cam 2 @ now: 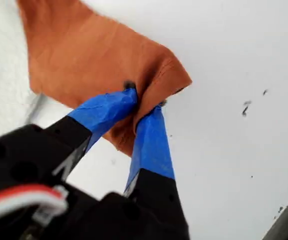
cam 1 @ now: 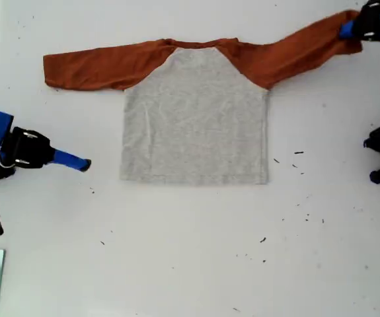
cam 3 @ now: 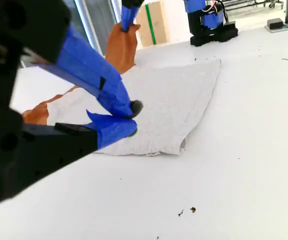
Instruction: Fold t shirt
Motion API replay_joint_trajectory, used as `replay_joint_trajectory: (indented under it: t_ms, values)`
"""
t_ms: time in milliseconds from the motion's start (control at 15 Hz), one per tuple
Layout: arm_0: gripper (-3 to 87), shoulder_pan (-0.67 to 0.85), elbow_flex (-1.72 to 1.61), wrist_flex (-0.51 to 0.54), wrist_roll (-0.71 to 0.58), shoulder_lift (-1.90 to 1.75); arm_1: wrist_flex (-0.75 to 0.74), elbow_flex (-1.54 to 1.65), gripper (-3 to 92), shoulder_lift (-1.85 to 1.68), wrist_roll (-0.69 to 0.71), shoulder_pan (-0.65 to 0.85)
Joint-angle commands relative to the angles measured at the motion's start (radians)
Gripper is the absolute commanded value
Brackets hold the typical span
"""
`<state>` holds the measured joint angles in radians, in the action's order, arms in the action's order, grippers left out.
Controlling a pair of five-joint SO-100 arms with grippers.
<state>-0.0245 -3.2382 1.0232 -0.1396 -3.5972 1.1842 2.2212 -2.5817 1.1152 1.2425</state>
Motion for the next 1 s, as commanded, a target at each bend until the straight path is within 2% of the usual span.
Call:
replay_joint_trajectory:
  t_ms: [0,133,333,400,467,533,667,800,867,933]
  values:
    - [-0.2,0.006,-0.011,0.0,-0.011,-0.002,0.083,-0.207,3.2,0.002,-0.044,-0.1]
    - [-0.2,0.008,-0.011,0.0,-0.011,-0.002,0.054,-0.25,3.2,0.048,-0.135,-0.281]
    - [-0.2,0.006,-0.011,0.0,-0.008,-0.002,-0.161,-0.347,3.3,0.221,-0.321,-0.715]
    - [-0.2,0.006,-0.011,0.0,-0.006,-0.002,-0.258,-0.42,6.3,0.311,-0.365,-0.854]
    - [-0.2,0.008,-0.011,0.0,-0.005,-0.002,-0.339,-0.525,26.9,0.414,-0.364,-0.976]
    - [-0.2,0.012,-0.011,0.0,-0.006,-0.002,-0.299,-0.635,25.5,0.488,-0.393,-1.026]
    - [-0.2,0.014,-0.011,0.0,-0.005,-0.002,-0.206,-0.621,25.2,0.416,-0.417,-0.992]
    - [-0.2,0.009,-0.011,0.0,-0.003,-0.002,-0.143,-0.357,24.2,0.164,-0.433,-0.865]
    - [-0.2,0.012,-0.011,0.0,0.0,-0.002,-0.112,-0.175,19.2,0.008,-0.44,-0.799]
    - [0.8,0.02,-0.011,0.0,-0.008,-0.005,-0.08,-0.008,9.6,-0.126,-0.433,-0.762]
